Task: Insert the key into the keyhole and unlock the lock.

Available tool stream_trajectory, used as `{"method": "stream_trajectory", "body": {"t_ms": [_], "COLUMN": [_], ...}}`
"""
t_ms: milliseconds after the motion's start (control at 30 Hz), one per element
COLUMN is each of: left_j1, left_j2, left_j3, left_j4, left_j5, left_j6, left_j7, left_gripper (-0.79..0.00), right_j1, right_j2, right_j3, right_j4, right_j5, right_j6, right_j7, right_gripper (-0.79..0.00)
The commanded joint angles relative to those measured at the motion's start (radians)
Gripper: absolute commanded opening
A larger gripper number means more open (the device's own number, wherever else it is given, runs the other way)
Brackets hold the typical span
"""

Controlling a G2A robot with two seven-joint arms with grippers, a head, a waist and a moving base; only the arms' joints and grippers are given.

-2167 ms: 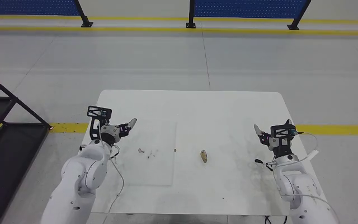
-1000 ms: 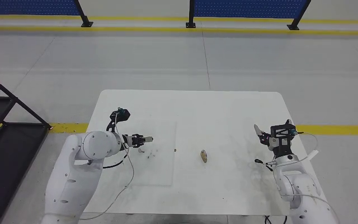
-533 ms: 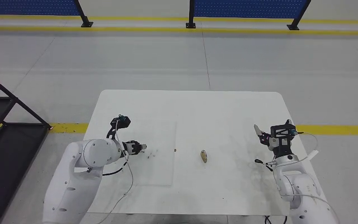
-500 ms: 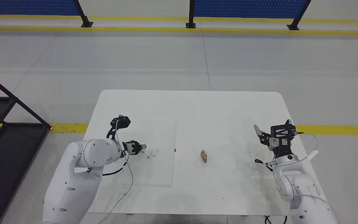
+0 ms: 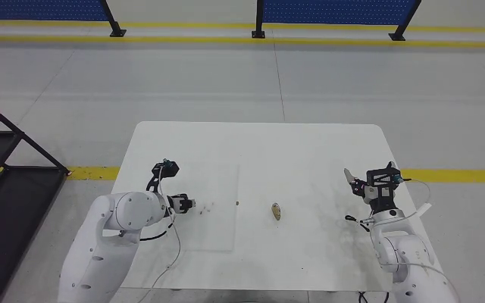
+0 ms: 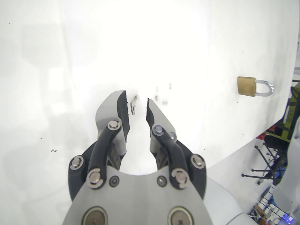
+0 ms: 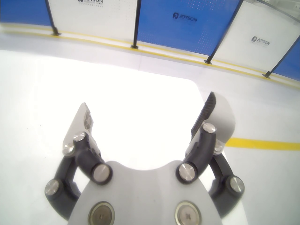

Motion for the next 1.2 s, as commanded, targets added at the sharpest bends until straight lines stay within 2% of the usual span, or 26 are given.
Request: {"method": "stream_trajectory", "body": {"t_ms": [0, 100, 300, 667, 900, 1167], "left_j1": [-0.001, -0.003, -0.006, -0.022, -0.055, -0.075], "left_j2": [0.001, 0.003, 0.009, 0.022, 0.028, 0.029], "left_j3": [0.001, 0.0, -0.002, 0.001, 0.054, 0.103], "left_j4": [0.004, 0.008, 0.007, -0.049, -0.064, -0.086], "left_j5": [-0.001, -0.004, -0.008, 0.051, 0.17, 0.283], "left_j6": [-0.001, 0.001, -0.001, -0.017, -0.023, 0.0], "left_j7": [0.0, -0.001, -0.013, -0.055, -0.099, -0.097], "left_gripper": [-0.68, -0.785, -0.785, -0.785, -0.785, -0.785], "right_j1": [0.0, 0.0, 0.0, 0.0, 0.0, 0.0], "right_j2": [0.0, 0.0, 0.0, 0.0, 0.0, 0.0], "right_j3": [0.0, 0.0, 0.0, 0.0, 0.0, 0.0], "right_j4": [0.0, 0.0, 0.0, 0.0, 0.0, 0.0], "right_j5": [0.0, 0.0, 0.0, 0.0, 0.0, 0.0], "right_j6": [0.0, 0.0, 0.0, 0.0, 0.0, 0.0], "right_j7": [0.0, 0.0, 0.0, 0.0, 0.0, 0.0], "right_gripper": [0.0, 0.0, 0.0, 0.0, 0.0, 0.0]}}
